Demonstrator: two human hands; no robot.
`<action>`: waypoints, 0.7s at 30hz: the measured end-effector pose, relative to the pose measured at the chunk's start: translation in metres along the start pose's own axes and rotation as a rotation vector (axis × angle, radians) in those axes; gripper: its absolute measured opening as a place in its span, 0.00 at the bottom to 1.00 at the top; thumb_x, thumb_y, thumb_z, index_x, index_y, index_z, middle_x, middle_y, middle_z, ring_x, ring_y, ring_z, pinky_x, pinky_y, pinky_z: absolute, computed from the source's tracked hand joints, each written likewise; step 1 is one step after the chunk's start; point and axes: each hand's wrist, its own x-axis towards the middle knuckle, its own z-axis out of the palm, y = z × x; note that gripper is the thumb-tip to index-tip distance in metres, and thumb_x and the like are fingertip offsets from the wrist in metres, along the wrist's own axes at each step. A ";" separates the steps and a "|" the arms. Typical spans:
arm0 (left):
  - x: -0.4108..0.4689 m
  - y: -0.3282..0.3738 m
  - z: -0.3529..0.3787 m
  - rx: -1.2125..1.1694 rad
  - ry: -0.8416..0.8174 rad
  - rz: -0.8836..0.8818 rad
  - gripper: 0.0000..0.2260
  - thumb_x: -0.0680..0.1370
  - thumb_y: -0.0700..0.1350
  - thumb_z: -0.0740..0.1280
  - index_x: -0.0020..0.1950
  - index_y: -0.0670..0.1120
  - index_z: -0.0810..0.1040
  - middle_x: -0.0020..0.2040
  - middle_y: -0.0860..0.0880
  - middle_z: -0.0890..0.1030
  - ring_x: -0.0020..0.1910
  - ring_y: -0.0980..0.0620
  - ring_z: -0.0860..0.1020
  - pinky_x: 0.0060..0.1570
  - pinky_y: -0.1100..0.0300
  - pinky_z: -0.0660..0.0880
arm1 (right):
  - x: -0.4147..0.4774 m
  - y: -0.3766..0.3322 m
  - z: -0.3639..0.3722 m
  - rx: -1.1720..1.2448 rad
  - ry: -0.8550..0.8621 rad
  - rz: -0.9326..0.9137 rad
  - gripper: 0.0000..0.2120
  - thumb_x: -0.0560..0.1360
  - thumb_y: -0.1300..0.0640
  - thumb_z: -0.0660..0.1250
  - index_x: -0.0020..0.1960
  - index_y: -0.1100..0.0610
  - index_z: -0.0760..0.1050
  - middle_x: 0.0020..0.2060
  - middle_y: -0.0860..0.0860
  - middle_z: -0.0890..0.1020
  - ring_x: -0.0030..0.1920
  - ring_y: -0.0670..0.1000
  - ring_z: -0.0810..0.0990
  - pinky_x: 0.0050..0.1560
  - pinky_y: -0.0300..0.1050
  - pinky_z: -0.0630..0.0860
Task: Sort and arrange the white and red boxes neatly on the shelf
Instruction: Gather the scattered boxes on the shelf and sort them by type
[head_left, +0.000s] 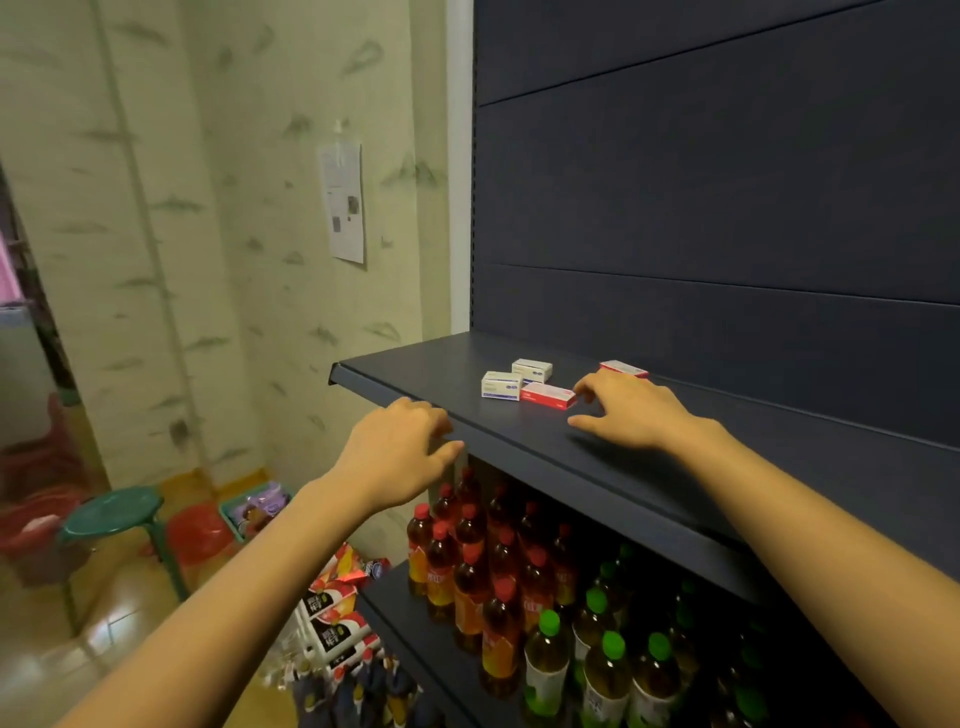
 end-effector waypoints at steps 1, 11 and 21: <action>0.010 -0.005 0.004 0.001 0.000 0.002 0.16 0.78 0.55 0.59 0.57 0.47 0.76 0.55 0.49 0.79 0.55 0.49 0.75 0.52 0.53 0.74 | 0.013 0.001 0.004 -0.009 -0.008 0.010 0.24 0.75 0.43 0.62 0.67 0.53 0.67 0.64 0.50 0.73 0.62 0.52 0.73 0.52 0.48 0.72; 0.116 -0.036 0.044 -0.145 -0.099 0.037 0.18 0.77 0.55 0.61 0.62 0.46 0.73 0.60 0.49 0.77 0.59 0.50 0.73 0.56 0.54 0.72 | 0.093 0.022 0.035 -0.060 -0.230 0.021 0.23 0.74 0.38 0.60 0.61 0.53 0.70 0.60 0.51 0.74 0.57 0.52 0.74 0.55 0.49 0.73; 0.192 -0.046 0.080 -0.429 -0.401 0.171 0.29 0.70 0.50 0.72 0.68 0.46 0.67 0.66 0.48 0.71 0.62 0.50 0.72 0.63 0.57 0.69 | 0.074 0.055 0.011 -0.166 -0.061 0.082 0.23 0.76 0.40 0.58 0.66 0.50 0.65 0.61 0.48 0.71 0.59 0.51 0.73 0.48 0.45 0.69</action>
